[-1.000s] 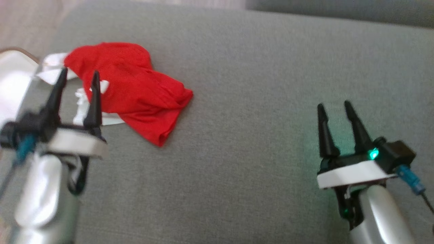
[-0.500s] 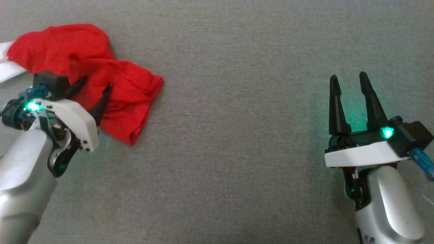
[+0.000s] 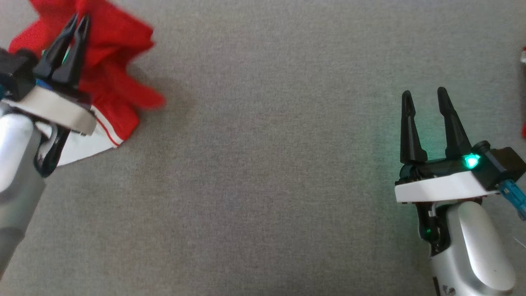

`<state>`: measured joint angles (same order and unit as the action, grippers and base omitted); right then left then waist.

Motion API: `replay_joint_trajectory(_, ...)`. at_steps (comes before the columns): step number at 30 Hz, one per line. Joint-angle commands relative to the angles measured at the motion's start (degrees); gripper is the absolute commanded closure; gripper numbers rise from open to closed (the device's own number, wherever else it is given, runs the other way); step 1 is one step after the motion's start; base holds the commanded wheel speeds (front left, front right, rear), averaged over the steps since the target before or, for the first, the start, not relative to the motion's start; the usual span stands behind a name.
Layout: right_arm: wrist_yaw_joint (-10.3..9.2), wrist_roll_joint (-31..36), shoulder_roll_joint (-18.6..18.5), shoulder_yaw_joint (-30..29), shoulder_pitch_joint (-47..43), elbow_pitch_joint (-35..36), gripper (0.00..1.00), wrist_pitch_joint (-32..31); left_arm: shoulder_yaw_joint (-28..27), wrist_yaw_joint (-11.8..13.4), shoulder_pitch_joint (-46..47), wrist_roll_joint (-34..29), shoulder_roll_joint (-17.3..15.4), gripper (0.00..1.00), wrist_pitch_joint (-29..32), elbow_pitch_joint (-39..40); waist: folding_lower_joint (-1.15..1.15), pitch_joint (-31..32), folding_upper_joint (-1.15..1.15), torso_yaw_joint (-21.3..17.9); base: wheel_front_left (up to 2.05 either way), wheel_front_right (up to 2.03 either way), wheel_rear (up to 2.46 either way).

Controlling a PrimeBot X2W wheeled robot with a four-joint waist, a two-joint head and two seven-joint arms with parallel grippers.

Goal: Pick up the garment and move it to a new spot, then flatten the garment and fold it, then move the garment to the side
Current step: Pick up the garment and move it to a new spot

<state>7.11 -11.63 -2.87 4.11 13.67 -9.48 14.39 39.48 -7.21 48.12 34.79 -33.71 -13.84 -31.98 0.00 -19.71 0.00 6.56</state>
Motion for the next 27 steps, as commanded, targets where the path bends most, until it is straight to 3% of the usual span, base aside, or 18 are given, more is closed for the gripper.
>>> replay_joint_trajectory(1, 0.37, -0.5, 0.0, 1.5, 0.7, 1.6, 0.0, 0.6, -3.5, 0.6, 2.9, -1.9, -3.4, 1.0, -0.9, 3.8, 0.0, 1.5, 0.0, -0.7, 0.0, 0.0, 0.0)
replay_joint_trajectory(9, 0.37, -2.9, 0.0, 2.9, 0.3, 1.1, 0.0, 0.6, -4.6, 0.4, 0.8, -8.9, -4.3, 1.0, -1.1, 21.8, 0.0, 4.9, 0.0, -4.3, 0.0, 0.0, 0.0)
replay_joint_trajectory(17, 0.37, -6.0, 0.0, 5.2, 1.2, 2.2, 0.0, 0.6, 3.3, -0.2, 2.4, -7.9, -5.1, 1.0, 5.6, 31.2, 0.0, 4.7, 0.0, -12.2, 0.0, 0.0, 0.0)
replay_joint_trajectory(20, 0.37, -6.9, 0.0, 6.1, 1.8, 2.7, 0.0, 0.6, 6.1, -0.2, 4.2, -7.4, -4.9, 1.0, 7.3, 31.9, 0.0, 3.8, 0.0, -14.7, 0.0, 0.0, 0.0)
replay_joint_trajectory(23, 0.37, -8.9, 0.0, 7.6, 2.8, 3.4, 0.0, 0.6, 13.0, -0.3, 9.1, -4.8, -3.2, 1.0, 8.9, 30.0, 0.0, 2.0, 0.0, -19.1, 0.0, 0.0, 0.0)
replay_joint_trajectory(24, 0.37, -9.2, 0.0, 7.8, 2.9, 3.5, 0.0, 0.6, 14.6, -0.3, 10.6, -4.4, -2.6, 0.66, 8.8, 28.6, 0.0, 1.7, 0.0, -19.9, 0.0, 0.0, 0.0)
replay_joint_trajectory(25, 0.37, -9.6, 0.0, 8.0, 3.1, 3.6, 0.0, 0.6, 15.7, -0.3, 12.2, -4.0, -2.1, 0.0, 8.5, 26.6, 0.0, 1.4, 0.0, -20.6, 0.0, 0.0, 0.0)
replay_joint_trajectory(27, 0.37, -10.0, 0.0, 8.2, 3.3, 3.8, 0.0, 0.6, 16.7, -0.3, 15.4, -4.6, -1.4, 0.0, 7.4, 21.7, 0.0, 0.9, 0.0, -21.4, 0.0, 0.0, 0.0)
